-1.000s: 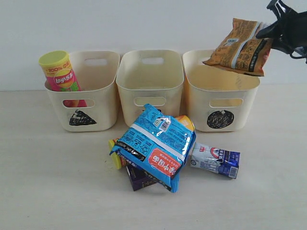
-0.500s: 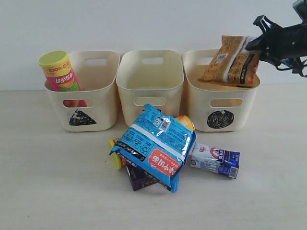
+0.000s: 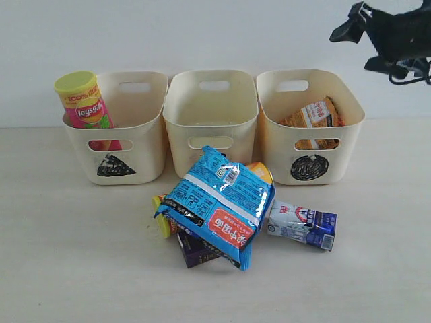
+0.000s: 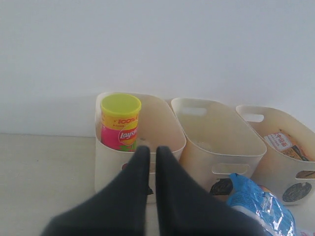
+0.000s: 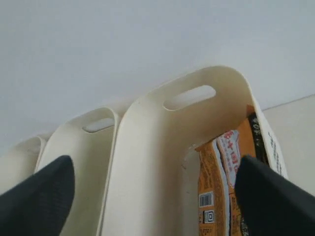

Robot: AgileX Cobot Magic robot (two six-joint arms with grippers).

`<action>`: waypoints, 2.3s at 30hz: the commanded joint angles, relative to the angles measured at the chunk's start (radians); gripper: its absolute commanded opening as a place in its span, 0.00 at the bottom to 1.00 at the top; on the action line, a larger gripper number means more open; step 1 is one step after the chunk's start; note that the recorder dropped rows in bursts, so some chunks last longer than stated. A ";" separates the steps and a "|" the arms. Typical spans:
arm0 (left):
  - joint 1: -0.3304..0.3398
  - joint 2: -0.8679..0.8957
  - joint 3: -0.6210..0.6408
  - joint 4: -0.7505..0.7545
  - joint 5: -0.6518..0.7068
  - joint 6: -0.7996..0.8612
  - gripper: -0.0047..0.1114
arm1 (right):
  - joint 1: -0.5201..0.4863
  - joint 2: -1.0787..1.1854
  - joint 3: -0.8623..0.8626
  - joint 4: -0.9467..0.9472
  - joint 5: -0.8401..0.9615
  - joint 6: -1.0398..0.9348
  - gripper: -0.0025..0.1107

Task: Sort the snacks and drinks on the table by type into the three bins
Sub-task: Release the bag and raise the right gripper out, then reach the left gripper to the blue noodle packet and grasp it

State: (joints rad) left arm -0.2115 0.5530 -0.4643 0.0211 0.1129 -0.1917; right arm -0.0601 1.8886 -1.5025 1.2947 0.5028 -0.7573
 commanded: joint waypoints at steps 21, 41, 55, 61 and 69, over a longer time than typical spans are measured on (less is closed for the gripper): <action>-0.008 -0.004 0.004 0.002 -0.009 0.002 0.08 | 0.169 -0.445 0.525 -0.096 0.240 -0.014 0.03; -0.008 -0.004 0.004 -0.001 -0.005 0.002 0.08 | 0.399 -0.399 0.444 -0.579 0.321 0.168 0.08; -0.043 0.690 -0.367 -1.024 0.602 0.960 0.09 | 0.542 -0.474 0.459 -1.004 0.466 0.549 0.43; -0.043 0.896 -0.455 -1.216 0.625 1.115 0.61 | 0.542 -0.630 0.570 -1.027 0.403 0.625 0.43; -0.043 1.098 -0.533 -1.334 0.694 1.267 0.65 | 0.542 -0.636 0.572 -1.025 0.435 0.625 0.43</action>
State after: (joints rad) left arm -0.2481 1.5911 -0.9696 -1.2696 0.7764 1.0208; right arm 0.4782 1.2615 -0.9358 0.2751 0.9266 -0.1322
